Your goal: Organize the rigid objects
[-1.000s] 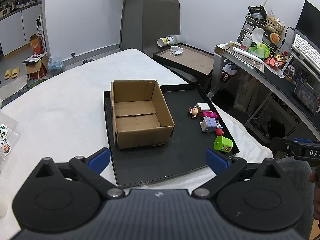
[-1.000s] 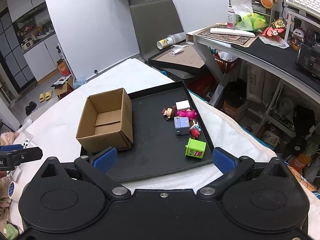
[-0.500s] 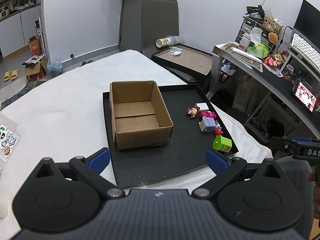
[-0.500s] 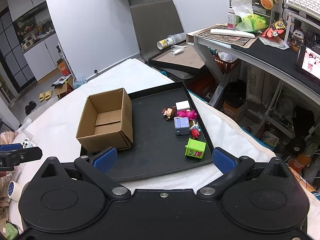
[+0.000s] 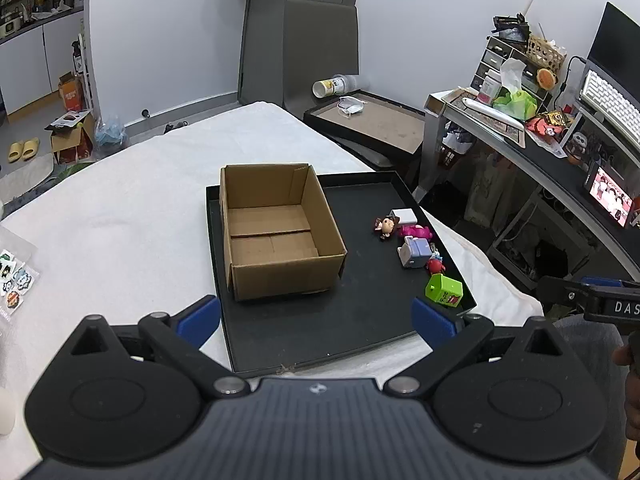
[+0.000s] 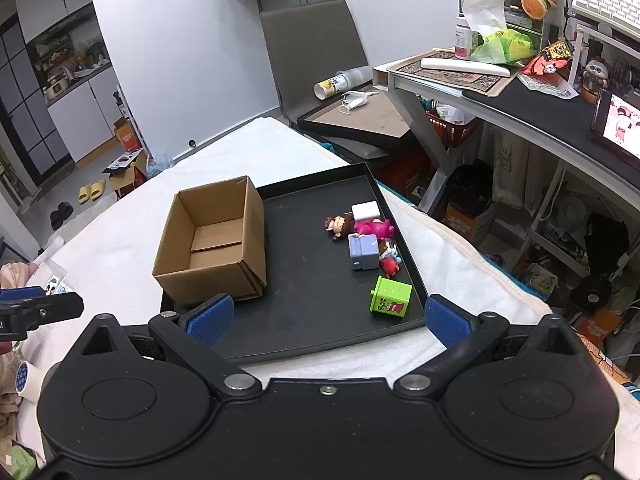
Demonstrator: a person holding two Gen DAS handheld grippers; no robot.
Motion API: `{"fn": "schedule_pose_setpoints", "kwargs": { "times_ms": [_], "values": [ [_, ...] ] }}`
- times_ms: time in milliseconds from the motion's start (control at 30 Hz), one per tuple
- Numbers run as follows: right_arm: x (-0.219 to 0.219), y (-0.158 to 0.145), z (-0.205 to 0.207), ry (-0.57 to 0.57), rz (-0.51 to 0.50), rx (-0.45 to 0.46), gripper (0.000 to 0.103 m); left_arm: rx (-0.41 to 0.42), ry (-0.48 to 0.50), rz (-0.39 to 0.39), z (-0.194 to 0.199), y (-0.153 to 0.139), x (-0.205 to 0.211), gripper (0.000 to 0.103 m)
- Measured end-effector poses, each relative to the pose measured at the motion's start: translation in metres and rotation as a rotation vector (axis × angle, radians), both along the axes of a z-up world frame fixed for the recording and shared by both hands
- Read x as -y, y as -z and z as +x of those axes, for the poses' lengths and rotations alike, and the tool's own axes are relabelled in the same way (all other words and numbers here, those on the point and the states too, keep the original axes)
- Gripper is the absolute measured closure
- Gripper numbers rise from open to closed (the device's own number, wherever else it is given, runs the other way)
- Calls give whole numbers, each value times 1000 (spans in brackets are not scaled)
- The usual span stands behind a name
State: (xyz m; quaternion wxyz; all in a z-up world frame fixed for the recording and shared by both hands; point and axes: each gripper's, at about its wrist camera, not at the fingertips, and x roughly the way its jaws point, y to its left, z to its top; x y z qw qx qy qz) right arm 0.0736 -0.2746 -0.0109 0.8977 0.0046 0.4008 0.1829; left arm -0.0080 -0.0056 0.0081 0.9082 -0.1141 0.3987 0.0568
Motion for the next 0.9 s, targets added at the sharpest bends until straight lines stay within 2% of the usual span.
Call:
{"fn": "schedule_pose_setpoints", "kwargs": {
  "times_ms": [467,900],
  "values": [
    [-2,15,5,11,-10,-4,0,-15,-16,-18,10,16,-9,2],
    [-1,46,30,54,-34,-35,0,-33,-48,-48,34,42,-28,4]
  ]
}}
